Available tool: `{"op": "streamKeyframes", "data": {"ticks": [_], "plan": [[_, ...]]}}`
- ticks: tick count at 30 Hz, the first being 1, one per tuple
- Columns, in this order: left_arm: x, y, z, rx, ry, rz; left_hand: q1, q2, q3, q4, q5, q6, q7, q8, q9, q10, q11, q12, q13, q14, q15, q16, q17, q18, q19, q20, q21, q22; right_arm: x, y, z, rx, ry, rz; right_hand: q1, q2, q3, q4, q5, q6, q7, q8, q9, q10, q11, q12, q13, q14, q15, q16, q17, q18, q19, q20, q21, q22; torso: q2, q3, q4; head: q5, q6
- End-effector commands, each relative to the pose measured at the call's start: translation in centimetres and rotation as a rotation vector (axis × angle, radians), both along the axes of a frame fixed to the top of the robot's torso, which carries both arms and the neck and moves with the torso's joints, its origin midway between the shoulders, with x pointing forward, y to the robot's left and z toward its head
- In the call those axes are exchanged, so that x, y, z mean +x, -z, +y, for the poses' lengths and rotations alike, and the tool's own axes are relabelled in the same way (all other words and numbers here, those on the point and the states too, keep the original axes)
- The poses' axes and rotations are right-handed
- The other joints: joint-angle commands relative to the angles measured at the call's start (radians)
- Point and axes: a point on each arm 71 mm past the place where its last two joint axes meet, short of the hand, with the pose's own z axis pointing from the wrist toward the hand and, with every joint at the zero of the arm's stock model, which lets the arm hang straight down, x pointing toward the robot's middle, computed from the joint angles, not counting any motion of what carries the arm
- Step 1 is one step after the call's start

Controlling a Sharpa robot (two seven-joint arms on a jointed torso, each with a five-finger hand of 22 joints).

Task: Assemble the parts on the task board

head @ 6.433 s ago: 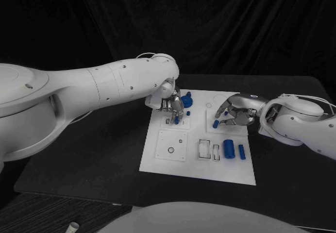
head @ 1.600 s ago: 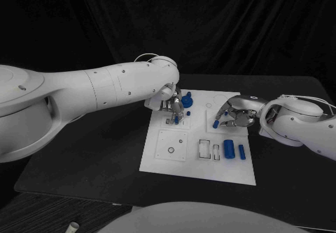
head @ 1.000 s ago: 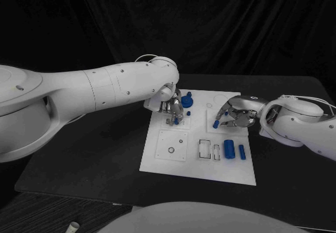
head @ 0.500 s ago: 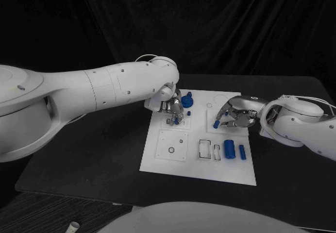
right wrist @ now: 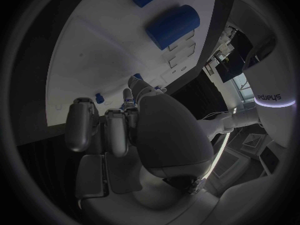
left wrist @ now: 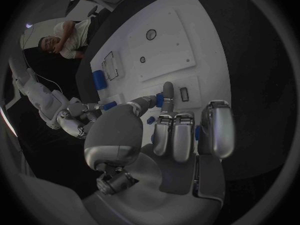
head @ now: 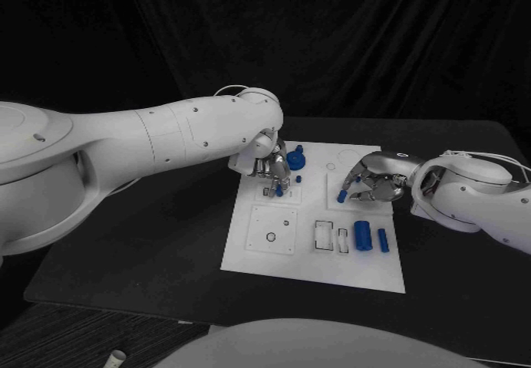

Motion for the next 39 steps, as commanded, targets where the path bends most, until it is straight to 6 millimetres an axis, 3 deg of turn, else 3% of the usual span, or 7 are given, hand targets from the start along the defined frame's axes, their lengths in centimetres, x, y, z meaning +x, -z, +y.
{"op": "streamKeyframes", "data": {"ticks": [1,22,39], "plan": [[-0.15,0.53,0.5,0.041,-0.038,0.035,0.065,0.072,0.113,-0.105,-0.004,0.028,-0.019,-0.004,-0.001,0.099,-0.003,0.003,0.263,0.106,0.004,0.003,0.263,0.02,0.029,0.005,-0.003,0.195,-0.05,0.2,-0.15,-0.019,0.014,0.01,0.012,0.002,0.007,-0.002,0.007,-0.006,-0.003,-0.005,-0.001,-0.007,0.0,-0.005,-0.003,0.042,0.003,-0.005,0.096,0.011,-0.009,0.001,-0.007,0.174,0.0,0.0006,0.0003,-0.001,0.0],[-0.26,0.61,0.53,0.045,-0.032,0.061,0.04,0.064,0.156,-0.134,0.03,0.054,-0.025,-0.014,-0.014,0.092,-0.008,-0.018,0.253,0.106,-0.001,0.003,0.263,0.029,0.018,0.001,-0.055,0.182,-0.03,0.31,-0.12,-0.028,0.016,0.02,0.013,0.003,0.012,-0.005,0.011,-0.004,-0.002,-0.004,-0.002,-0.015,0.001,-0.012,-0.012,0.038,0.003,-0.01,0.087,0.014,-0.016,0.001,-0.02,0.17,0.0,-0.0002,0.0001,0.004,0.0],[-0.08,0.59,0.92,0.043,-0.049,0.053,0.004,0.08,0.195,-0.149,-0.012,0.056,-0.022,-0.031,-0.025,0.088,-0.007,-0.032,0.246,0.103,-0.001,-0.007,0.256,0.034,0.014,0.0,-0.093,0.171,-0.02,0.41,-0.11,-0.039,0.019,0.031,0.015,0.004,0.018,-0.008,0.013,-0.005,-0.001,-0.004,-0.004,-0.026,0.002,-0.022,-0.025,0.031,0.004,-0.019,0.074,0.016,-0.023,0.002,-0.033,0.166,0.0,-0.0005,0.0015,0.005,0.0]]}}
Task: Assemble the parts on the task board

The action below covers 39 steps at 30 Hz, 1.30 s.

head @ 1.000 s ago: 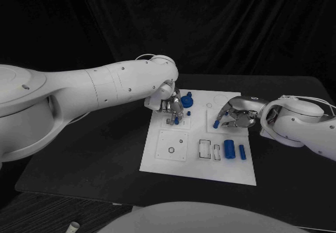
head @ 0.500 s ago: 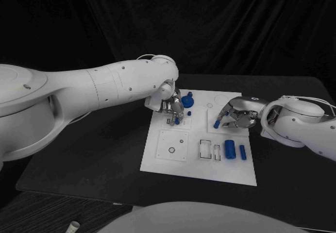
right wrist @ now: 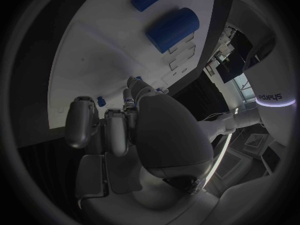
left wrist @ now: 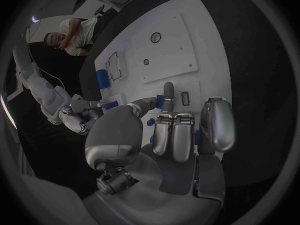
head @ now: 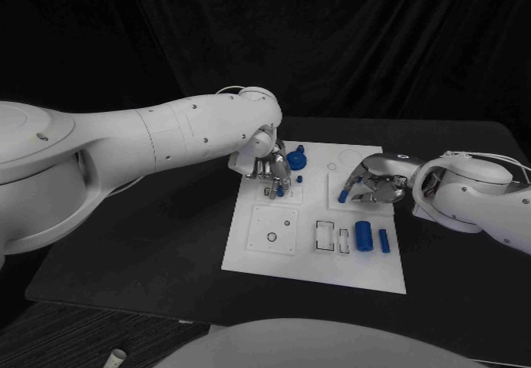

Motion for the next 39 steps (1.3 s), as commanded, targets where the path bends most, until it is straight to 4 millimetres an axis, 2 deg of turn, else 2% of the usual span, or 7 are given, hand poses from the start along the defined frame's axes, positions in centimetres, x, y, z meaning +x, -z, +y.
{"op": "streamKeyframes", "data": {"ticks": [1,13,17,26,31,39], "plan": [[-0.1,0.4,0.7,0.066,-0.028,0.007,0.036,0.048,0.185,-0.159,-0.003,0.043,-0.035,-0.004,-0.001,0.091,-0.004,-0.004,0.246,0.105,-0.002,-0.005,0.256,0.018,0.014,0.0,-0.006,0.171,0.0,0.2,-0.1,-0.02,0.011,0.011,0.01,0.002,0.005,0.0,0.005,-0.005,-0.001,-0.004,-0.002,-0.008,-0.002,-0.008,-0.027,0.031,0.004,-0.003,0.074,0.017,-0.009,0.001,-0.004,0.166,0.001,0.0001,-0.0001,0.002,0.0],[0.2,0.5,1.5,0.06,-0.06,-0.006,0.024,0.049,0.188,-0.159,-0.015,0.042,-0.033,-0.007,-0.003,0.09,-0.003,-0.009,0.244,0.103,-0.001,-0.01,0.252,0.019,0.013,0.001,-0.013,0.169,0.0,0.3,-0.1,-0.026,0.015,0.016,0.011,0.003,0.009,-0.003,0.005,-0.007,-0.002,-0.005,-0.003,-0.013,-0.002,-0.013,-0.033,0.027,0.005,-0.009,0.067,0.018,-0.013,0.002,-0.011,0.164,0.0,0.0011,-0.0002,0.004,0.0],[0.3,0.5,1.6,0.06,-0.065,-0.008,0.02,0.05,0.189,-0.16,-0.019,0.043,-0.033,-0.008,-0.003,0.09,-0.003,-0.009,0.244,0.103,-0.001,-0.011,0.252,0.02,0.013,0.001,-0.015,0.169,0.0,0.3,-0.1,-0.026,0.015,0.016,0.011,0.003,0.01,-0.003,0.005,-0.007,-0.002,-0.005,-0.003,-0.015,-0.002,-0.015,-0.035,0.027,0.005,-0.009,0.066,0.019,-0.014,0.002,-0.014,0.163,0.0,0.0018,-0.0008,0.009,0.0],[0.2,0.7,1.8,0.061,-0.065,-0.001,0.008,0.052,0.197,-0.168,-0.037,0.047,-0.035,-0.009,-0.002,0.09,-0.003,-0.009,0.244,0.103,-0.002,-0.013,0.25,0.021,0.012,0.001,-0.023,0.166,0.0,0.3,0.0,-0.03,0.015,0.02,0.012,0.004,0.013,-0.005,0.006,-0.008,-0.002,-0.005,-0.004,-0.018,-0.002,-0.018,-0.039,0.024,0.005,-0.013,0.061,0.02,-0.017,0.002,-0.019,0.162,0.0,-0.0001,0.0,0.012,0.0],[0.1,0.9,1.4,0.037,-0.075,0.014,-0.007,0.052,0.195,-0.166,-0.055,0.047,-0.033,-0.011,-0.002,0.088,-0.002,-0.017,0.24,0.098,-0.001,-0.034,0.234,0.025,0.006,0.002,-0.051,0.158,0.0,0.3,0.0,-0.03,0.015,0.02,0.012,0.004,0.014,-0.005,0.006,-0.008,-0.002,-0.005,-0.004,-0.02,-0.002,-0.019,-0.041,0.023,0.005,-0.014,0.059,0.02,-0.019,0.002,-0.022,0.161,0.001,0.0008,0.0008,0.008,0.0],[0.2,0.9,1.1,0.021,-0.084,0.02,-0.021,0.048,0.178,-0.156,-0.063,0.045,-0.032,-0.013,-0.001,0.085,0.0,-0.024,0.237,0.096,0.001,-0.041,0.229,0.027,0.003,0.003,-0.068,0.153,0.0,0.3,-0.1,-0.031,0.017,0.021,0.013,0.005,0.015,-0.006,0.006,-0.008,-0.002,-0.006,-0.004,-0.021,-0.002,-0.021,-0.042,0.023,0.005,-0.015,0.057,0.021,-0.021,0.002,-0.026,0.16,0.001,0.0009,0.0,0.007,0.0]]}}
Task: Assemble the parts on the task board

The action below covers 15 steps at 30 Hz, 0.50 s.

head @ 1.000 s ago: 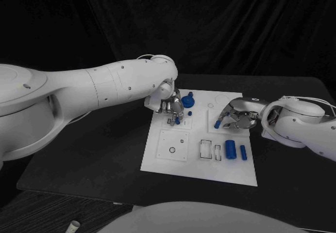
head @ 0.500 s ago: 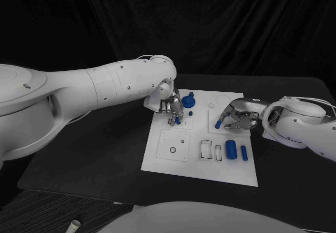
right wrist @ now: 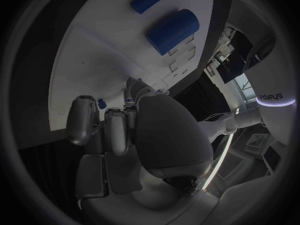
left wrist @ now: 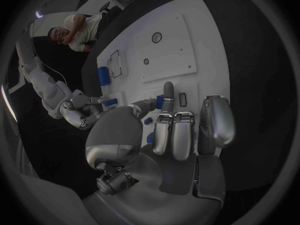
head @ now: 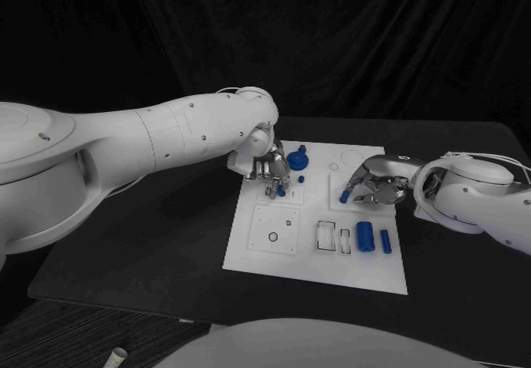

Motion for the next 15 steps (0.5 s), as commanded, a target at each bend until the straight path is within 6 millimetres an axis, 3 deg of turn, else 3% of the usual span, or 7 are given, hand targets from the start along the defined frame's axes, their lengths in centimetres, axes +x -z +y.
{"op": "streamKeyframes", "data": {"ticks": [1,9,15], "plan": [[-0.11,0.62,0.29,0.052,-0.043,-0.001,0.004,0.02,0.163,-0.167,-0.007,0.041,-0.035,-0.006,0.0,0.085,0.0,-0.006,0.236,0.096,0.001,-0.006,0.229,0.011,0.003,0.003,-0.005,0.153,-0.04,0.19,-0.13,-0.017,0.011,0.007,0.009,0.0,0.006,-0.002,0.006,-0.008,-0.002,-0.005,-0.001,-0.007,-0.002,-0.009,-0.042,0.023,0.005,-0.004,0.057,0.005,-0.006,0.002,-0.004,0.16,0.0,0.0002,-0.0003,0.0,0.0],[-0.11,0.64,0.11,0.046,-0.043,-0.002,-0.022,-0.001,0.092,-0.133,-0.001,0.031,-0.032,-0.014,0.003,0.082,0.002,-0.015,0.233,0.094,0.004,-0.016,0.222,0.014,-0.001,0.007,-0.033,0.145,-0.04,0.19,-0.07,-0.016,0.011,0.006,0.009,0.0,0.007,-0.003,0.007,-0.008,-0.002,-0.005,-0.001,-0.008,-0.002,-0.01,-0.044,0.021,0.005,-0.005,0.055,0.005,-0.007,0.002,-0.006,0.16,0.001,-0.0009,-0.0041,0.003,0.0],[-0.1,0.66,0.05,0.046,-0.043,-0.002,-0.018,-0.019,0.042,-0.124,-0.036,0.023,-0.032,-0.019,0.007,0.081,0.004,-0.019,0.232,0.093,0.005,-0.021,0.219,0.015,0.0,0.008,-0.042,0.142,-0.05,0.18,-0.11,-0.016,0.012,0.006,0.009,0.0,0.007,-0.003,0.007,-0.008,-0.002,-0.005,-0.001,-0.008,-0.002,-0.01,-0.044,0.021,0.005,-0.005,0.055,0.005,-0.007,0.002,-0.006,0.16,0.0,0.0001,-0.0026,0.0,0.0]]}}
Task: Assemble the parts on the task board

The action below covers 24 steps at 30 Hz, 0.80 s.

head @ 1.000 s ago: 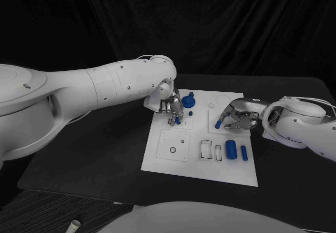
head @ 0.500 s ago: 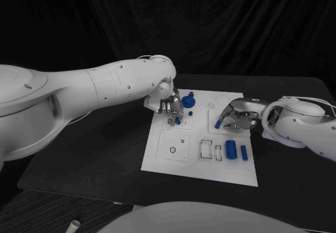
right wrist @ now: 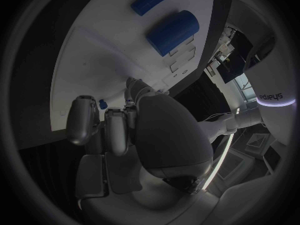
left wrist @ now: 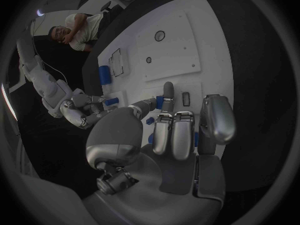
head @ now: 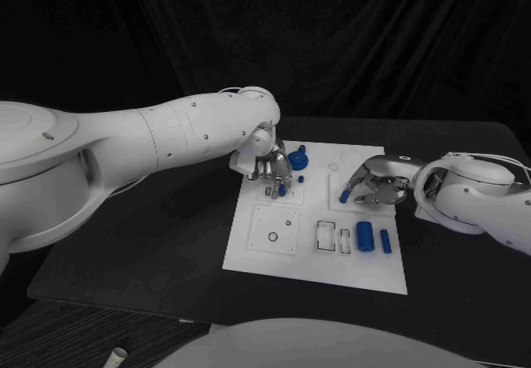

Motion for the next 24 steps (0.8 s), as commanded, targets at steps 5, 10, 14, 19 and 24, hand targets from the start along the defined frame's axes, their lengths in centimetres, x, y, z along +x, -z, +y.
{"op": "streamKeyframes", "data": {"ticks": [5,10,14,19,24], "plan": [[-0.09,0.7,0.38,0.053,-0.037,-0.001,0.003,-0.023,0.034,-0.067,-0.057,0.019,-0.031,-0.011,0.004,0.079,0.004,-0.009,0.231,0.093,0.006,-0.009,0.217,0.016,0.0,0.009,-0.018,0.14,-0.05,0.16,-0.13,-0.014,0.01,0.004,0.008,0.0,0.005,-0.001,0.007,-0.009,-0.001,-0.006,-0.002,-0.009,-0.002,-0.006,-0.044,0.021,0.005,-0.006,0.054,0.006,-0.008,0.002,-0.007,0.158,-0.001,-0.0003,0.0012,-0.004,0.0],[-0.07,0.74,0.46,0.055,-0.04,-0.001,-0.002,-0.03,-0.004,-0.046,-0.093,0.016,-0.03,-0.015,0.004,0.079,0.005,-0.008,0.232,0.092,0.007,-0.01,0.216,0.016,0.001,0.01,-0.023,0.139,-0.06,0.14,-0.11,-0.012,0.009,0.002,0.006,-0.003,0.005,-0.001,0.006,-0.009,-0.001,-0.006,-0.002,-0.009,-0.001,-0.006,-0.044,0.021,0.005,-0.006,0.054,0.006,-0.008,0.002,-0.009,0.158,-0.001,-0.0008,0.0007,-0.004,0.0],[-0.03,0.76,0.58,0.056,-0.043,-0.001,-0.001,-0.031,-0.009,-0.043,-0.097,0.015,-0.03,-0.017,0.004,0.079,0.005,-0.01,0.231,0.092,0.007,-0.011,0.215,0.017,0.001,0.01,-0.029,0.137,-0.07,0.13,-0.13,-0.011,0.009,0.002,0.006,-0.003,0.005,-0.001,0.006,-0.009,-0.001,-0.006,-0.002,-0.009,-0.001,-0.006,-0.044,0.021,0.005,-0.006,0.054,0.006,-0.008,0.002,-0.009,0.158,-0.001,-0.0006,0.0012,-0.004,0.0],[0.0,0.79,0.75,0.058,-0.047,-0.001,0.004,-0.037,-0.025,-0.041,-0.112,0.013,-0.03,-0.017,0.007,0.079,0.004,-0.008,0.232,0.092,0.006,-0.012,0.215,0.018,0.001,0.009,-0.033,0.136,-0.07,0.13,-0.19,-0.011,0.009,0.002,0.003,-0.004,0.004,0.0,0.006,-0.009,-0.001,-0.006,-0.002,-0.01,-0.001,-0.007,-0.046,0.02,0.005,-0.006,0.054,0.006,-0.008,0.003,-0.009,0.158,-0.001,-0.0002,0.0017,-0.005,0.0],[0.01,0.81,0.8,0.058,-0.049,-0.001,-0.001,-0.039,-0.065,-0.013,-0.155,0.012,-0.03,-0.016,0.014,0.08,0.004,-0.008,0.233,0.093,0.006,-0.012,0.215,0.018,0.004,0.009,-0.038,0.135,-0.07,0.14,-0.15,-0.011,0.008,0.002,0.003,-0.004,0.004,0.0,0.006,-0.009,-0.001,-0.006,-0.002,-0.01,-0.001,-0.007,-0.046,0.02,0.005,-0.006,0.054,0.006,-0.008,0.003,-0.009,0.158,-0.001,-0.0004,0.0017,-0.005,0.0]]}}
